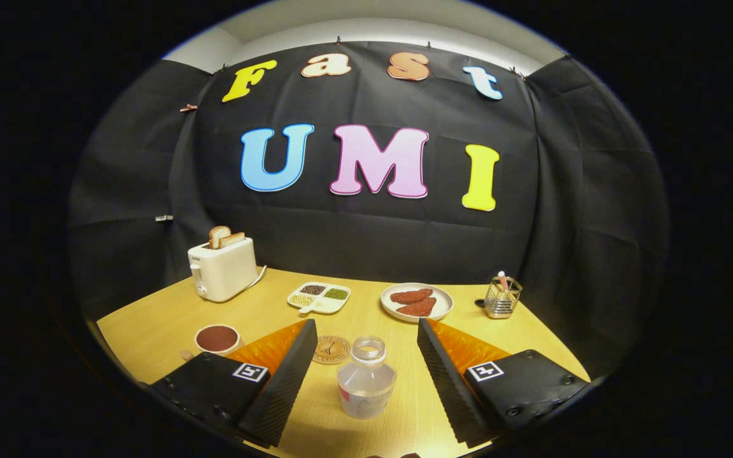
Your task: Take the bottle from table, then pour the juice into the cup, finally place the bottle on the coaster
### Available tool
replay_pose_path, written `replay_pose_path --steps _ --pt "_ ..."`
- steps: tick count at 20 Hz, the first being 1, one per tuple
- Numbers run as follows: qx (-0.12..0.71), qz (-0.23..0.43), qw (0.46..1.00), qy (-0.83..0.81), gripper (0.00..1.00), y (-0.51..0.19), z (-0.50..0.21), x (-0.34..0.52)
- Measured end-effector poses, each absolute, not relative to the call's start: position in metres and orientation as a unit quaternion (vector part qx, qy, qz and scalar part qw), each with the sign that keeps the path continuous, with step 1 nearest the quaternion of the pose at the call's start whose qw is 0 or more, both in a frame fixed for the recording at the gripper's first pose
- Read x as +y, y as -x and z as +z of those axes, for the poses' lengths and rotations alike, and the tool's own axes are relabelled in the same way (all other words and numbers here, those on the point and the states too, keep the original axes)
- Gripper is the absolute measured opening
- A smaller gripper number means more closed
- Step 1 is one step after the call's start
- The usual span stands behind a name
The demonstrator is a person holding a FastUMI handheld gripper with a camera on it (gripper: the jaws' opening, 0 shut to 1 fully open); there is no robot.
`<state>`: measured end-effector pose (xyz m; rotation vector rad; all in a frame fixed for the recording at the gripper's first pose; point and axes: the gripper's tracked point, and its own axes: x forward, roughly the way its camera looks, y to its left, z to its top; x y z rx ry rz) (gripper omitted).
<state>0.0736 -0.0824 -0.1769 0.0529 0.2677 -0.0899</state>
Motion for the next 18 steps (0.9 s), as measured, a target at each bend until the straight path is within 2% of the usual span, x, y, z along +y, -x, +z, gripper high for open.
replay_pose_path --steps 9,18 --pt "0.145 -0.011 0.989 -0.033 0.97 -0.080 -0.232 -0.081" --pt "0.139 -0.002 0.990 -0.033 0.95 -0.094 -0.251 -0.076"
